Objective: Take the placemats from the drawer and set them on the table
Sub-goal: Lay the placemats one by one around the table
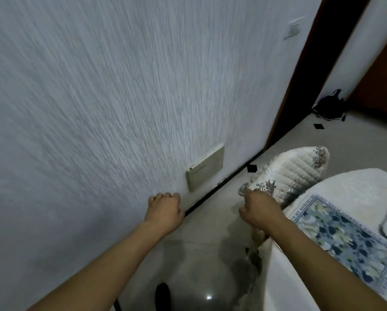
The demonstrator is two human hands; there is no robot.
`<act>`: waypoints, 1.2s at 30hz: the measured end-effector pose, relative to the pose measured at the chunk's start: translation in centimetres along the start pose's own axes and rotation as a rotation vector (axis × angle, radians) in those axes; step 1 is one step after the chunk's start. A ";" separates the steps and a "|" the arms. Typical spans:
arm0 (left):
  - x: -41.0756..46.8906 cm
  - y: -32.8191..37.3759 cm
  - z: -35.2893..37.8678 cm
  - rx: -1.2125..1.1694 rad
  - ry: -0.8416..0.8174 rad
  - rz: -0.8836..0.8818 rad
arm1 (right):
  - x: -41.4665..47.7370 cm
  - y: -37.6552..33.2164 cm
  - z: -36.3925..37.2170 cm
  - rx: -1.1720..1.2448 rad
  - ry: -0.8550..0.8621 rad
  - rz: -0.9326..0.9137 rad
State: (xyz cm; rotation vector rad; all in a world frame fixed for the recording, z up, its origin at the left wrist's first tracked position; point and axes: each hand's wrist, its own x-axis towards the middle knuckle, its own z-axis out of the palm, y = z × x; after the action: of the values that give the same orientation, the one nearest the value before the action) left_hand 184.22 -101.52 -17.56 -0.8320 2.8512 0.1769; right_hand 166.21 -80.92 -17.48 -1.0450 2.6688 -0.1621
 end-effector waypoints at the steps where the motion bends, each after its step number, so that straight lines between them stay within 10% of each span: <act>1: 1.5 -0.9 -0.4 0.003 -0.010 0.025 | 1.1 -0.8 -0.2 0.005 0.001 0.022; 8: 13.4 -2.3 -3.8 -0.028 -0.024 0.232 | 7.0 -4.5 -2.1 0.050 0.048 0.197; 18: 28.7 11.9 -5.9 0.007 -0.015 0.595 | 12.6 8.3 -5.2 0.077 0.154 0.554; 36: 52.1 28.4 -10.9 0.101 0.051 0.719 | 30.0 24.0 -10.9 0.176 0.240 0.651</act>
State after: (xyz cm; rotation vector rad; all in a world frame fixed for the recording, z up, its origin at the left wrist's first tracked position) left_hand 124.17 -106.65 -14.95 0.2378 3.0377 0.0934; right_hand 126.36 -83.64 -18.12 -0.0794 2.9805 -0.3948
